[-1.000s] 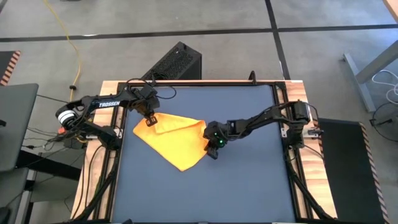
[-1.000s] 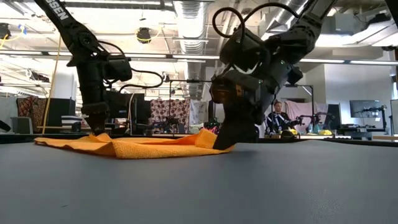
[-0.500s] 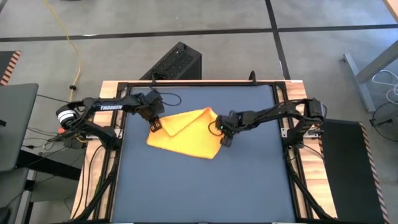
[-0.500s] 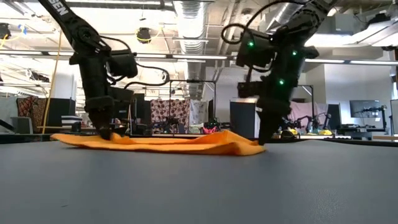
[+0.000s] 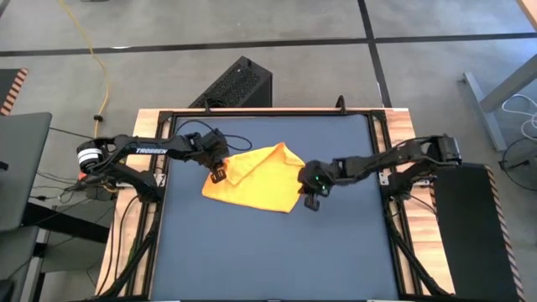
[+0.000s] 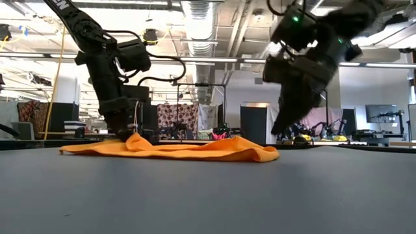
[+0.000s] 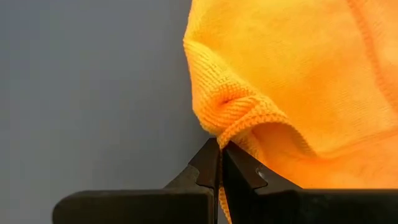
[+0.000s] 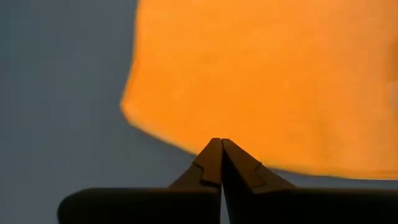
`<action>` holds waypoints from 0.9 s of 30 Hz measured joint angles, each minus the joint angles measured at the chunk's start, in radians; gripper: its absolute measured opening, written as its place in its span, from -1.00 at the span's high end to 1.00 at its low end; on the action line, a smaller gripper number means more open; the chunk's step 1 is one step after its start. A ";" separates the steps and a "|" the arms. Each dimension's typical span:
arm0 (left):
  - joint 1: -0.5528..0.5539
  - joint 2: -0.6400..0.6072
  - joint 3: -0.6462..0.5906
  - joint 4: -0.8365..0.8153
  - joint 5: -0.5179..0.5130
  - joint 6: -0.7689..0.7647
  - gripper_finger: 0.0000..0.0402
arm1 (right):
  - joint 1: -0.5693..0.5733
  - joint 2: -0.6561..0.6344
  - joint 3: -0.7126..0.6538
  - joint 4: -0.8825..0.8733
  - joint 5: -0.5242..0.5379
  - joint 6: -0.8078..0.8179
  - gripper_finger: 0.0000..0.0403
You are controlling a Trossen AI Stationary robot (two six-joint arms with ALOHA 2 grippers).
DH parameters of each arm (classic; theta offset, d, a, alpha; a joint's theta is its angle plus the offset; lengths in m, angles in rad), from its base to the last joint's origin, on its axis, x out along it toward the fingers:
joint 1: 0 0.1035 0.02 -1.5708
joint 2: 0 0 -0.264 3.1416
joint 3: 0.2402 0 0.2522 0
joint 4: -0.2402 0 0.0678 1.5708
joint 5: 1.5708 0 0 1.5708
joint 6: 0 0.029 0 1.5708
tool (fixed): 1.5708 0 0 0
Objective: Roll towel
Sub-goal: Fold the yellow microfiber towel
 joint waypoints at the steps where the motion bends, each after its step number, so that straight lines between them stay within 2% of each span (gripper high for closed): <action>1: 0.001 0.000 0.000 -0.005 -0.003 0.004 1.00 | 0.010 0.017 -0.017 0.054 -0.001 0.025 0.89; 7: 0.026 0.000 -0.043 -0.002 -0.003 0.017 1.00 | 0.062 0.160 -0.036 0.257 0.003 0.087 0.90; 11: 0.039 -0.004 -0.074 0.010 0.017 0.007 1.00 | 0.082 0.232 -0.016 0.245 0.004 0.115 0.90; 14: 0.039 -0.004 -0.084 0.008 0.022 0.005 1.00 | 0.081 0.240 -0.013 0.199 -0.005 0.138 0.90; 21: 0.039 -0.003 -0.085 0.047 0.023 -0.015 1.00 | 0.063 0.122 -0.019 0.029 -0.019 0.107 0.90; 27: 0.039 -0.002 -0.086 0.072 0.024 -0.026 1.00 | 0.041 -0.065 -0.019 -0.058 -0.017 0.114 0.89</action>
